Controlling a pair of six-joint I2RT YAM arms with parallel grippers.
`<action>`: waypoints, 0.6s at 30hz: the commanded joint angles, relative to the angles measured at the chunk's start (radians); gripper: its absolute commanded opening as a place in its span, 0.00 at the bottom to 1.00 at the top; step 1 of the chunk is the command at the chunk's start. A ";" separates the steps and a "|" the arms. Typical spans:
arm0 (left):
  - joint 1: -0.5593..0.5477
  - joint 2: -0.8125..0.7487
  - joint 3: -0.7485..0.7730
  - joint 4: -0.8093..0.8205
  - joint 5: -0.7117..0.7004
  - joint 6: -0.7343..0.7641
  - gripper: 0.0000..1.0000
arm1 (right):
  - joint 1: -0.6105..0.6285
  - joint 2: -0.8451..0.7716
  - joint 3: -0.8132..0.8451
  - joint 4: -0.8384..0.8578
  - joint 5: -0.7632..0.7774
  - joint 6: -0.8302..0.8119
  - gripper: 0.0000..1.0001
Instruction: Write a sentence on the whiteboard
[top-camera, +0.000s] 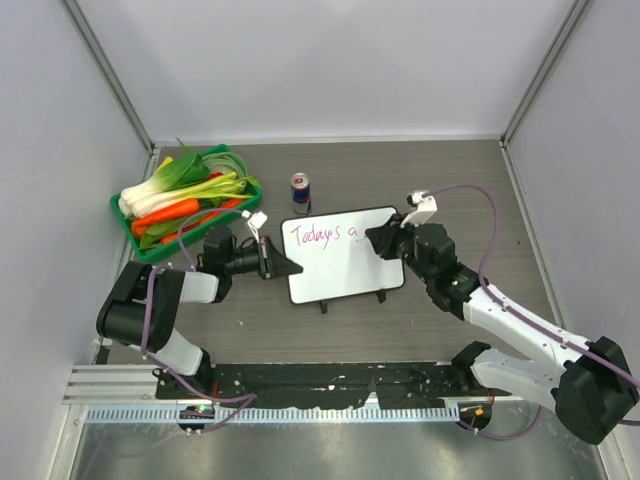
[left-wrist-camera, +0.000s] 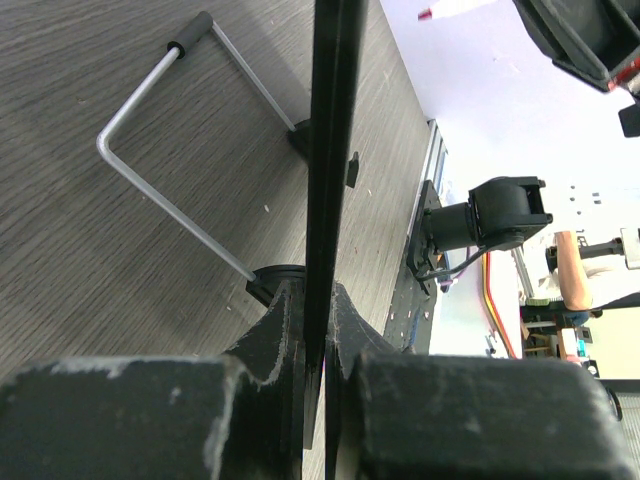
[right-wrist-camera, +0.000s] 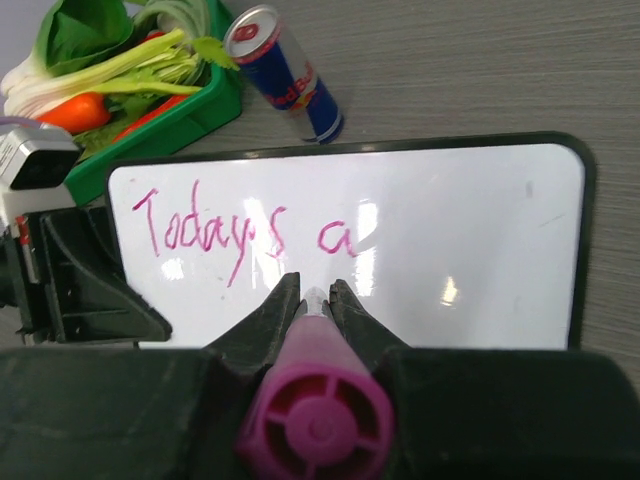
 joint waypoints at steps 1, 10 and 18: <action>0.000 0.025 0.010 -0.066 -0.064 0.030 0.00 | 0.107 0.009 0.061 0.064 0.100 -0.052 0.01; 0.000 0.025 0.010 -0.066 -0.064 0.030 0.00 | 0.202 0.085 0.052 0.155 0.189 -0.044 0.01; 0.000 0.028 0.010 -0.066 -0.062 0.030 0.00 | 0.222 0.157 0.081 0.196 0.194 -0.038 0.01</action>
